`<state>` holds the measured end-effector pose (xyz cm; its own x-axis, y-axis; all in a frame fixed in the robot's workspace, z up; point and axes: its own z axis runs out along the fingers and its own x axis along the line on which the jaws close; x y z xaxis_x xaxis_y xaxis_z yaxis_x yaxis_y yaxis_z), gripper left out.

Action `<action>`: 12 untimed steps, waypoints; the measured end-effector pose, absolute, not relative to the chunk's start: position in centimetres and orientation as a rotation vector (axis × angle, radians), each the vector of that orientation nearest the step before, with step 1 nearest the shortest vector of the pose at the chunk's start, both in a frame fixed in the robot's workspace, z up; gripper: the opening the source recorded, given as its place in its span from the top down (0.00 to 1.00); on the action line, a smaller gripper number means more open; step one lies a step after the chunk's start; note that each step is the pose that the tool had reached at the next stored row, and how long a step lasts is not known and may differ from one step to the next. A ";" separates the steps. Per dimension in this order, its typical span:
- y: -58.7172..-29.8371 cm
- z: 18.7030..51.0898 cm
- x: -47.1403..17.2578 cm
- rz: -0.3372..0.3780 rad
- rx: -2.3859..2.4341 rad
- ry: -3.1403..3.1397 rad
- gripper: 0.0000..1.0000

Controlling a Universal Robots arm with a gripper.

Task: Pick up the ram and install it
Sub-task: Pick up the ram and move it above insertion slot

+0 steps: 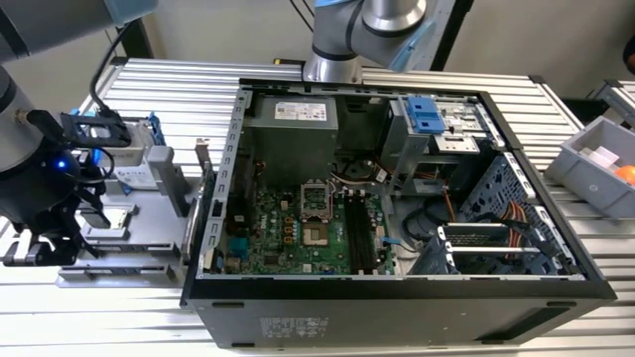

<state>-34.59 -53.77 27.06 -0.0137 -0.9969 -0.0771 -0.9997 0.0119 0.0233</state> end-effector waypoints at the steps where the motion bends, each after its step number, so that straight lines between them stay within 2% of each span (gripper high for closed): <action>1: -53.8 27.0 -34.6 0.110 -2.179 2.207 0.00; 12: -53.8 26.2 -34.6 0.108 -2.180 2.207 0.00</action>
<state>-34.58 -53.78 26.19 -0.0135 -0.9970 -0.0757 -0.9997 0.0118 0.0233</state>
